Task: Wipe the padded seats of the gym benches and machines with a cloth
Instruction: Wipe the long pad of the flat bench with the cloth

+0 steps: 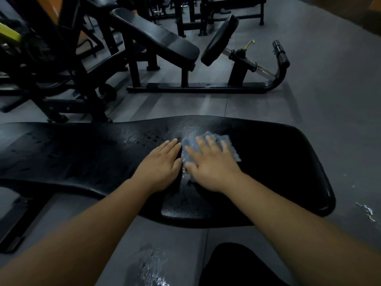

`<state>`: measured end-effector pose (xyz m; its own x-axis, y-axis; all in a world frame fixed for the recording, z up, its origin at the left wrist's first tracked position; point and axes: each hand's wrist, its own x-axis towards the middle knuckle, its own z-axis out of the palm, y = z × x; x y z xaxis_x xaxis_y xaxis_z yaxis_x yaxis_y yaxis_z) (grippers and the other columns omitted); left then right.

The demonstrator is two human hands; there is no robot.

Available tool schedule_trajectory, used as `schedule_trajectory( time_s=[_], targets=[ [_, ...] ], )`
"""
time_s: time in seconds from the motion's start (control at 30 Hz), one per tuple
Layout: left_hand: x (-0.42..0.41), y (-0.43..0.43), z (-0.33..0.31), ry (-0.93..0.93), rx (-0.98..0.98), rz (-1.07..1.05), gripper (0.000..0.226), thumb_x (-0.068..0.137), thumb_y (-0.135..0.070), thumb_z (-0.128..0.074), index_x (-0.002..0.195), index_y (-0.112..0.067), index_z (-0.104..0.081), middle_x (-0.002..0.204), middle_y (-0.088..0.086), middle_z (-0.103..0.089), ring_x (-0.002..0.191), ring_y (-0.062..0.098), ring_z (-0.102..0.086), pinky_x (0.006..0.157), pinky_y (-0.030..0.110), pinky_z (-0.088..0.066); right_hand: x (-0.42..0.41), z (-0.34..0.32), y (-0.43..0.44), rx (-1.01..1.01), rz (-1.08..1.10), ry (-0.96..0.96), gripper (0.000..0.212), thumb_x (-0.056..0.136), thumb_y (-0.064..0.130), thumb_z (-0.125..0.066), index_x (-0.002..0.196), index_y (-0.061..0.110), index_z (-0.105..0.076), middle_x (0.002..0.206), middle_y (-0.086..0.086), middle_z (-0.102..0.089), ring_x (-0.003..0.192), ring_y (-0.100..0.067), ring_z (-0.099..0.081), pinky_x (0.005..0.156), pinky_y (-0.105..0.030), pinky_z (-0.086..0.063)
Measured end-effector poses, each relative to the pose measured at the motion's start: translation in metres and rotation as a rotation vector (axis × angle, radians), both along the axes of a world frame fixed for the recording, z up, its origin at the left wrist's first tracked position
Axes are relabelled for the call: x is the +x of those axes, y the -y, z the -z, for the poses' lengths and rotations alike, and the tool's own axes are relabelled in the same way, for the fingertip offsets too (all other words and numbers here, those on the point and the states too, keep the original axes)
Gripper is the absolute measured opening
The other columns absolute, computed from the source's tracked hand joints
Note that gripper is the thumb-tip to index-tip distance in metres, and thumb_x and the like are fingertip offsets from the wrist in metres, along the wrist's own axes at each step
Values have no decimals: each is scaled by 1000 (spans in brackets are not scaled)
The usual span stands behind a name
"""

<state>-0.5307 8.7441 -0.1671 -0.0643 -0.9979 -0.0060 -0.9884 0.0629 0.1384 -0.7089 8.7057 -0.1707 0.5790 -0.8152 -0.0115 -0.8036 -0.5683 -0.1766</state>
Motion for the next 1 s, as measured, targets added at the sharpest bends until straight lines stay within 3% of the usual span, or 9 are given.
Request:
schedule_trajectory(
  time_s=[0.1, 0.2, 0.3, 0.37, 0.57, 0.67, 0.77, 0.93, 1.0],
  targets=[
    [6, -8, 4, -47, -29, 15, 85, 85, -58, -8, 157, -16, -26, 165, -1, -16, 152, 12, -9, 116, 17, 4, -42, 2, -62, -1, -142, 53, 75, 86, 63, -5, 156, 41, -19, 168, 4, -7, 154, -21, 0, 123, -51, -1],
    [2, -14, 5, -53, -87, -14, 81, 86, -53, -11, 154, -15, -34, 163, 1, -25, 151, 15, -18, 120, 23, -4, -68, 0, -52, 26, -58, 5, 73, 87, 64, -5, 156, 43, -16, 168, 6, -6, 154, -19, 0, 123, -46, 0],
    [-2, -15, 3, 10, -109, -76, 74, 88, -47, -13, 153, -20, -36, 161, -1, -29, 150, 17, -21, 123, 35, -13, -33, -3, -28, 46, 116, -28, 63, 99, 60, -16, 158, 40, -8, 168, -1, 4, 153, -26, 8, 121, -55, 5],
    [-3, -14, 4, 41, -91, -116, 68, 90, -43, -17, 154, -25, -34, 163, -5, -26, 151, 15, -19, 122, 40, -14, -8, -1, -41, 22, 69, -19, 66, 97, 60, -13, 158, 36, -9, 168, -8, 3, 153, -31, 8, 119, -59, 5],
    [0, -11, 6, 6, -73, -113, 66, 90, -40, -21, 153, -25, -33, 163, -5, -24, 151, 16, -17, 122, 43, -15, -54, 11, -93, -95, -116, 55, 58, 93, 57, -32, 146, 36, -45, 158, -4, -39, 146, -27, -35, 117, -51, -23],
    [1, -9, 5, 2, -49, -96, 64, 93, -40, -21, 155, -25, -29, 164, -4, -21, 151, 18, -15, 122, 44, -15, -38, 0, -56, -16, 14, -12, 67, 92, 63, -14, 155, 41, -23, 167, 0, -15, 154, -25, -11, 121, -54, -10],
    [15, -6, 0, -1, 7, 11, 56, 103, -40, -28, 157, -25, -23, 166, -4, -16, 152, 16, -10, 123, 40, -12, 13, -3, -46, 27, 93, -47, 64, 100, 60, -18, 158, 37, -7, 168, -4, 7, 153, -28, 10, 120, -58, 4],
    [71, -21, -4, 69, -10, 177, 74, 89, -56, -7, 156, -30, -24, 165, -7, -17, 152, 17, -10, 123, 45, -11, 4, -5, -106, 0, -103, -44, 70, 92, 65, -9, 158, 42, -6, 168, 5, 8, 153, -17, 15, 122, -45, 9],
    [83, -24, 0, 59, 7, 183, 78, 85, -58, -4, 157, -32, -22, 165, -10, -13, 153, 16, -8, 123, 49, -9, 0, -6, -95, 23, -3, -84, 68, 92, 68, -8, 156, 46, -3, 167, 10, 11, 152, -12, 17, 121, -41, 11]
  ],
)
